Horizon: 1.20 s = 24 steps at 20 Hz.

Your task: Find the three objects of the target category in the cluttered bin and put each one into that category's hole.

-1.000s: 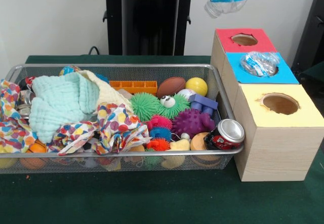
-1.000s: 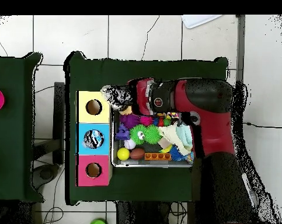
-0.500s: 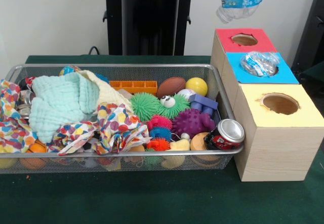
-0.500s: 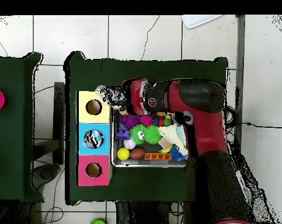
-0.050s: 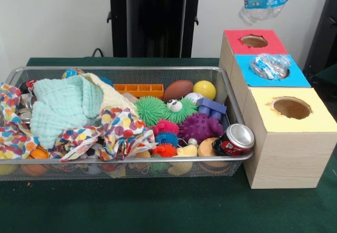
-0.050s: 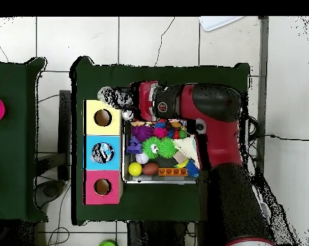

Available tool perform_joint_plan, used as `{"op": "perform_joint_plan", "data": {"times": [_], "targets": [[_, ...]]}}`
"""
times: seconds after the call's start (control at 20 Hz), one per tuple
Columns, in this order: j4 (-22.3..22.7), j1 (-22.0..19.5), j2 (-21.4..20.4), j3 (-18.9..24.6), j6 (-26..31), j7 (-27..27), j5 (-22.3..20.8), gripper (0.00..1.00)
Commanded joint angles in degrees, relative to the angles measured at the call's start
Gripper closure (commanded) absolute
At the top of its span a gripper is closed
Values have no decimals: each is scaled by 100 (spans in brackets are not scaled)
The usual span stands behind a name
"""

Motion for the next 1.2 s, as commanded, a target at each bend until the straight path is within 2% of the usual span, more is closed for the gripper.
{"op": "perform_joint_plan", "data": {"times": [0.05,0.2,0.8,0.95,1.0,1.2], "targets": [[712,51,134,520,-737,-1339,538,100],[850,93,29,541,-839,-1440,652,100],[1095,118,207,702,-1322,-2139,1128,100],[1200,236,135,768,-1480,-2317,1603,100],[1158,241,236,810,-1553,-2389,1693,100],[1181,413,215,777,-1614,-2375,1940,100]]}}
